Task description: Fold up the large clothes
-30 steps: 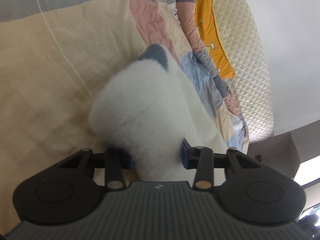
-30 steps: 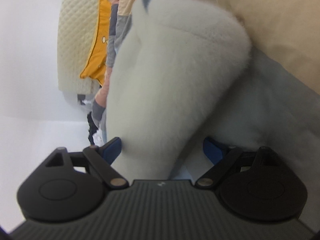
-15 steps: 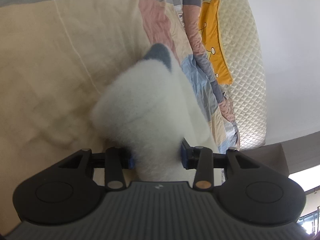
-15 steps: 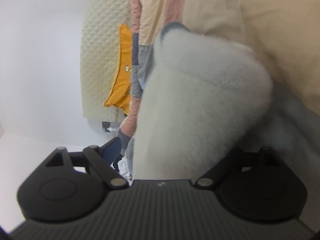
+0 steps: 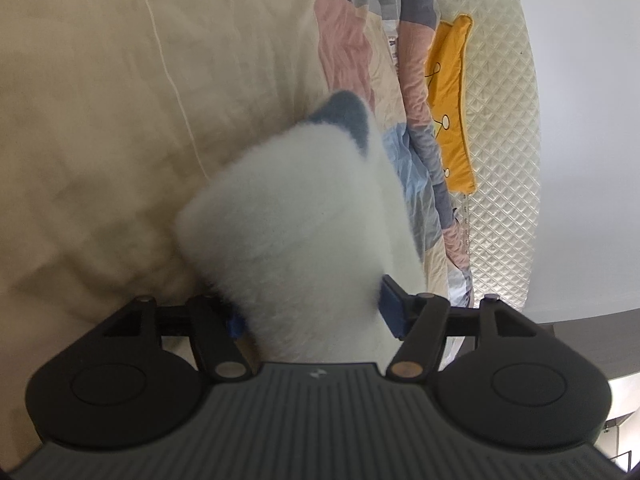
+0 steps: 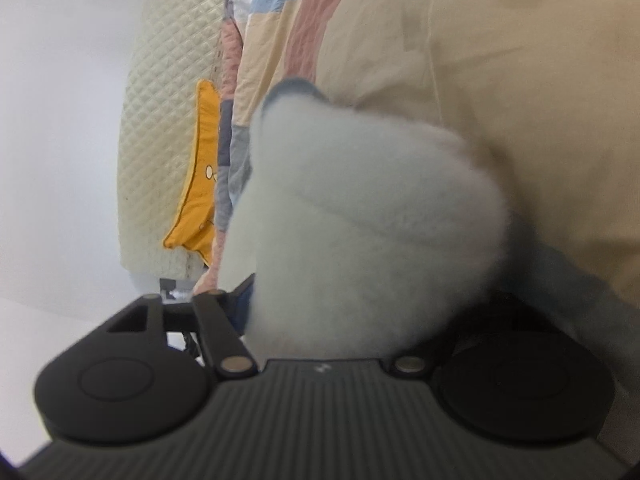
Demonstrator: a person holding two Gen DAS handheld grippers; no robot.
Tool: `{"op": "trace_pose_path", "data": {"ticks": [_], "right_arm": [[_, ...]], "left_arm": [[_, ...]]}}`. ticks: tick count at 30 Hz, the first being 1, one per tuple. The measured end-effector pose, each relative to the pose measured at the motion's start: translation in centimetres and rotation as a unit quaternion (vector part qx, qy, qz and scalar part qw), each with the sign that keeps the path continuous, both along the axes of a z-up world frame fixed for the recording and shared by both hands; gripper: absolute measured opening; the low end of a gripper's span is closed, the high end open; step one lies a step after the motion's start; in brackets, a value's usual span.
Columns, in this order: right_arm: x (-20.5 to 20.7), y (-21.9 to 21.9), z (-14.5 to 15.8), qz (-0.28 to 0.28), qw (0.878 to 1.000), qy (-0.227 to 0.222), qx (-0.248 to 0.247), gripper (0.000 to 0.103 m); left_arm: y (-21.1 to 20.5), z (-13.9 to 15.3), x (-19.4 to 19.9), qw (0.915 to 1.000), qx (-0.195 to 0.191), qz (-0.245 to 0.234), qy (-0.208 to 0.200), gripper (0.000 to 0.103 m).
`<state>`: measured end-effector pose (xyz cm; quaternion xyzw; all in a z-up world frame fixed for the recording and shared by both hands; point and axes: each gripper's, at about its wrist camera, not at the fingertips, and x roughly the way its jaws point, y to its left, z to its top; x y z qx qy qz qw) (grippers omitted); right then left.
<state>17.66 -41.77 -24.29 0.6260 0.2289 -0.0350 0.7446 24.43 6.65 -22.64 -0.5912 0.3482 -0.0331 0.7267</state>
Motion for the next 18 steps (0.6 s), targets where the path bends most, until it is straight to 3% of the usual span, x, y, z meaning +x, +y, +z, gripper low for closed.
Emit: {"op": "trace_pose_path", "data": {"ticks": [3,6,10,13,18], "right_arm": [[0.2,0.2,0.2,0.006,1.000,0.001,-0.024,0.069],[0.4,0.1,0.0,0.001,1.000,-0.002,-0.021,0.062],[0.5,0.4,1.1,0.004,0.999,-0.011,-0.048,0.048],[0.4,0.7,2.4,0.014,0.996,-0.020,-0.090,0.045],[-0.4,0.4,4.8,0.016,0.993,-0.061,-0.103,0.044]], "left_arm": [[-0.3,-0.3,0.7,1.0000,0.009,-0.002,0.002,0.069],[-0.4,-0.3,1.3,0.9997,0.020,-0.009,0.009,0.068],[-1.0,1.2,1.7,0.9966,0.080,-0.022,0.003,0.057],[-1.6,2.9,1.6,0.9919,0.122,-0.031,-0.016,0.050],[-2.8,6.9,0.6,0.9803,0.177,-0.052,-0.070,0.045]]}}
